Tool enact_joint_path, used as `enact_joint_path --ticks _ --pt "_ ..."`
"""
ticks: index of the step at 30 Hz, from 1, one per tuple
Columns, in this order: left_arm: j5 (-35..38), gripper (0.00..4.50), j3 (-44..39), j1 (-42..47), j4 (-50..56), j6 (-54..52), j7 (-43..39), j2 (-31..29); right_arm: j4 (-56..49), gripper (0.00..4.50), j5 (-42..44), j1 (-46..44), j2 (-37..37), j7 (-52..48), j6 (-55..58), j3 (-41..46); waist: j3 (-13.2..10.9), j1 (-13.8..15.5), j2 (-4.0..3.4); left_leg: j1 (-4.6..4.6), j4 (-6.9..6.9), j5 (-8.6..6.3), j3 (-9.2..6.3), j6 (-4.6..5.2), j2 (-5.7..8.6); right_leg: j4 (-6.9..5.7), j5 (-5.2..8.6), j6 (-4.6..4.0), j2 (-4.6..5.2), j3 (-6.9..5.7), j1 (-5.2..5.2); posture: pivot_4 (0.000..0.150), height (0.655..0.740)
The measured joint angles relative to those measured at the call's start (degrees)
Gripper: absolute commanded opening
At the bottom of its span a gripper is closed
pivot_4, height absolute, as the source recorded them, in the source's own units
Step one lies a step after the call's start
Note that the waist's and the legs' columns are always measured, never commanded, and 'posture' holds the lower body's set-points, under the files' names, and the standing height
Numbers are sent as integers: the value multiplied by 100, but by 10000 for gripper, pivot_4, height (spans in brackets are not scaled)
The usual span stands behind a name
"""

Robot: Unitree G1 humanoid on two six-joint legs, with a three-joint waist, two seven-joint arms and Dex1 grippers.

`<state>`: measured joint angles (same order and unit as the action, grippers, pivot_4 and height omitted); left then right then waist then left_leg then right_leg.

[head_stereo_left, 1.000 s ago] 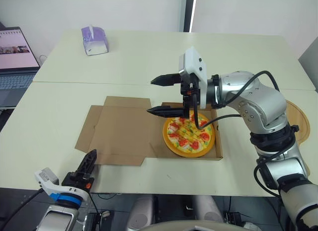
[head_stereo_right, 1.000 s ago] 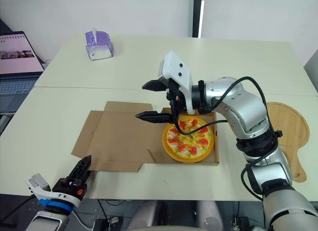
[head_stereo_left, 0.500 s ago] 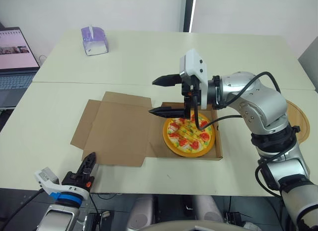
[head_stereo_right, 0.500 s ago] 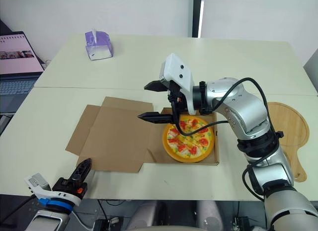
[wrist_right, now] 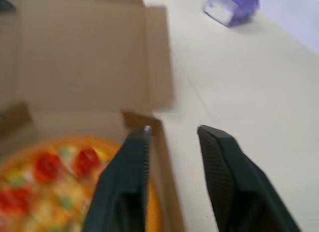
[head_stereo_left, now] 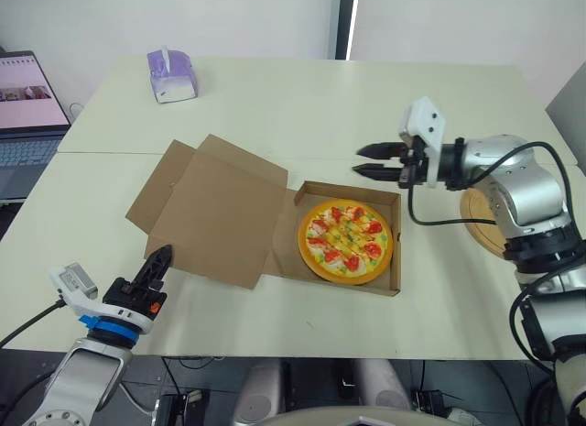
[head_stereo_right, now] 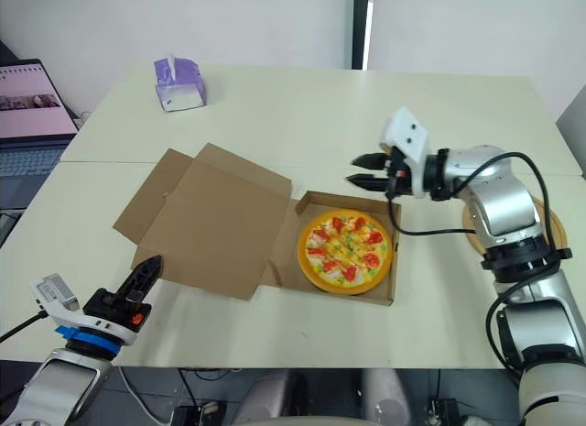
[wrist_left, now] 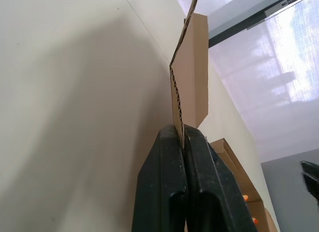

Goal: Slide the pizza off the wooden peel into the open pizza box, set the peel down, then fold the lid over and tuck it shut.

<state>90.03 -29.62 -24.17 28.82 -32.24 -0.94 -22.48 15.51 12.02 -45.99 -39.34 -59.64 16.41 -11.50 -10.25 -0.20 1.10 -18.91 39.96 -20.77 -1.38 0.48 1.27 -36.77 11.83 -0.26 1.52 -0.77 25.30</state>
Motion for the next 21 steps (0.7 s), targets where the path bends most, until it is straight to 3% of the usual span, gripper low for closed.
enact_joint_path --ticks 2,6,10,14,21 --pt "-1 0 1 122 -119 -21 -81 -73 1078 123 -534 -137 -123 48 -715 -112 -2 1 3 0 0 8 4 -12 0 0 0 0 0 3 0 1500 7400" --pt "-26 0 -2 389 -302 -77 -245 -289 2742 123 -1207 -506 -76 106 -1728 -314 -2 -13 3 2 -1 13 9 -21 -3 -3 0 -2 -3 7 2 1500 7400" --pt "-102 0 0 510 -489 -145 -367 -410 3487 123 -1381 -527 152 -63 -2165 -317 -3 -19 3 1 -1 13 9 -22 -4 -3 0 -1 -3 8 3 1500 7400" --pt "-154 0 33 986 -635 -318 -475 -736 3238 123 -1170 -311 149 -564 -2050 -141 -5 34 5 -2 1 14 -5 -24 -3 -3 -1 0 -2 2 0 1500 7400" --pt "-559 0 361 2845 -1399 -701 -707 -1373 1540 123 -732 790 -227 -1056 -1119 145 -6 78 6 -6 1 16 -9 -29 1 -4 -3 2 3 -3 2 1500 7400"
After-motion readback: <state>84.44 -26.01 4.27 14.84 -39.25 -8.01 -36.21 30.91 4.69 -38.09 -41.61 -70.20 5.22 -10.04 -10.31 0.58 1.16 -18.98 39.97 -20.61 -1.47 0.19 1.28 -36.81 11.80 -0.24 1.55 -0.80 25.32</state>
